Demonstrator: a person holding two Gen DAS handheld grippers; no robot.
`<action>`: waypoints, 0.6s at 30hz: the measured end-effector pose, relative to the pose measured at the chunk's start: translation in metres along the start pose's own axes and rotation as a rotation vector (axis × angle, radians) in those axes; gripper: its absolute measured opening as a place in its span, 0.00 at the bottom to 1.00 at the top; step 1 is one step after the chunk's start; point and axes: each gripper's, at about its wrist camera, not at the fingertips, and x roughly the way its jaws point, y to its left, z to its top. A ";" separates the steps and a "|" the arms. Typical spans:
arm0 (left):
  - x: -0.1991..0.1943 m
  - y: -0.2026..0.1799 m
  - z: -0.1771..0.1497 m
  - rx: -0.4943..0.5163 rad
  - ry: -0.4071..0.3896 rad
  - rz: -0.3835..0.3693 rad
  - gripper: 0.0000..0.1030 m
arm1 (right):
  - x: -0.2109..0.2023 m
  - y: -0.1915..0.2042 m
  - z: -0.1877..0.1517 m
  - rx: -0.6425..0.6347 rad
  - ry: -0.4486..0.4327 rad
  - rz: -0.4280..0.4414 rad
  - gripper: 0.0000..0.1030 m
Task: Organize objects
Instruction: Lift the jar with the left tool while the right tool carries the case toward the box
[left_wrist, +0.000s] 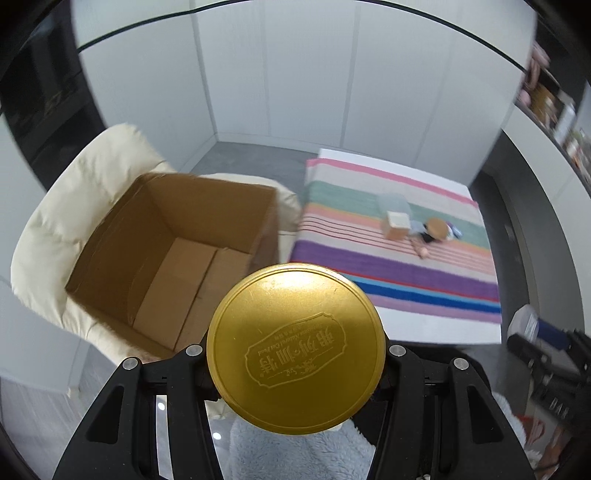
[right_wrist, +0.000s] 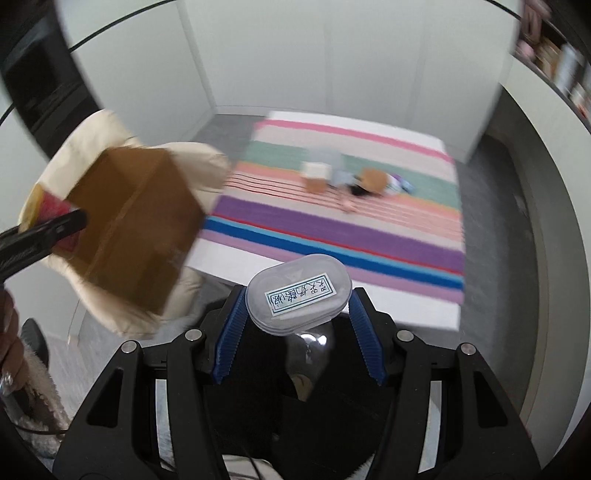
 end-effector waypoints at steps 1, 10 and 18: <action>0.000 0.007 0.000 -0.017 -0.002 0.008 0.53 | 0.001 0.008 0.003 -0.021 -0.002 0.003 0.57; -0.007 0.073 -0.011 -0.136 -0.026 0.114 0.53 | 0.015 0.098 0.019 -0.205 -0.014 0.097 0.57; -0.001 0.138 -0.042 -0.240 -0.002 0.208 0.53 | 0.045 0.167 0.021 -0.330 0.032 0.201 0.57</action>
